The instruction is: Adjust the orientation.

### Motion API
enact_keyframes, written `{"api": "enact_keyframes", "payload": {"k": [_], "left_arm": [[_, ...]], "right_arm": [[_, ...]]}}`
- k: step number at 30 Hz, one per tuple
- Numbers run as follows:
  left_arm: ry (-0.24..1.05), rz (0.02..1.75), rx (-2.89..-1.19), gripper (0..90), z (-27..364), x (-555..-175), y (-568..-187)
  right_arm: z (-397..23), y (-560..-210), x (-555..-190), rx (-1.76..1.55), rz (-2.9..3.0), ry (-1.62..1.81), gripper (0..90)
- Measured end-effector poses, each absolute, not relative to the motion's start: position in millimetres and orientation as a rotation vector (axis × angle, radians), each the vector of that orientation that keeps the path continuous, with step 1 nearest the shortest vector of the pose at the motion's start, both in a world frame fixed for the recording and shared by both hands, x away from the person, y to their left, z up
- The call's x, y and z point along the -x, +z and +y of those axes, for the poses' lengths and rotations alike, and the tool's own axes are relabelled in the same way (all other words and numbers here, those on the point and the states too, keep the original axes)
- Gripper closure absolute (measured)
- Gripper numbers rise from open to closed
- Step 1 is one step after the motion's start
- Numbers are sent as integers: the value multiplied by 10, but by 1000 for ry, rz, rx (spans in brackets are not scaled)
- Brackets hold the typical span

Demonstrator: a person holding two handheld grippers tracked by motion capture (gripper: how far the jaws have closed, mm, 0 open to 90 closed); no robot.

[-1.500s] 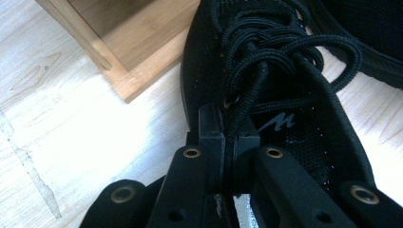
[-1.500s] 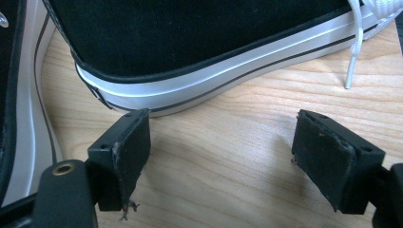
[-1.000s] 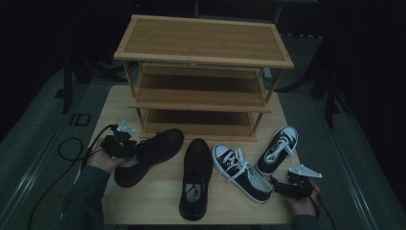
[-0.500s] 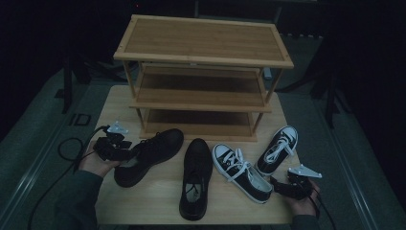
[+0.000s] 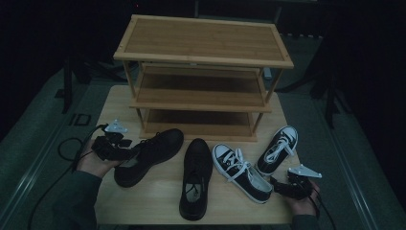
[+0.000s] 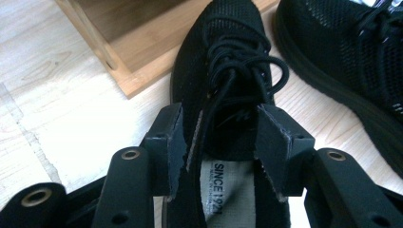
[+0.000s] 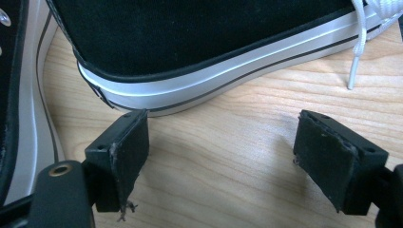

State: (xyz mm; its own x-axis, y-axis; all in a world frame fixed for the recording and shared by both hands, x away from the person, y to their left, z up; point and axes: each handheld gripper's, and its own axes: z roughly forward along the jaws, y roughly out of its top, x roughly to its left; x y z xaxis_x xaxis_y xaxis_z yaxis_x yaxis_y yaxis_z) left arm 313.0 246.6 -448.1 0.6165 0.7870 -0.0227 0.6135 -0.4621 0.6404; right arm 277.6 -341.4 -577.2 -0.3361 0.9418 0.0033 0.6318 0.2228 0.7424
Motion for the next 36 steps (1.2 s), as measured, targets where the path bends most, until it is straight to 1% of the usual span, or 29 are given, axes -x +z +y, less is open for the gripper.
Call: {"api": "enact_keyframes", "payload": {"k": [7,15,36], "left_arm": [[375,1054,-2229,526,2384,-3067,-4371],[377,990,-2272,526,2159,-3016,-4293],[320,862,-2361,491,1644,-2976,-4296]], "right_arm": [[-3414,-5772,-2777,-1447,2051,915,190],[-3413,-5772,-2776,-1447,2052,915,190],[-3413,-5772,-2777,-1443,2054,917,190]]}}
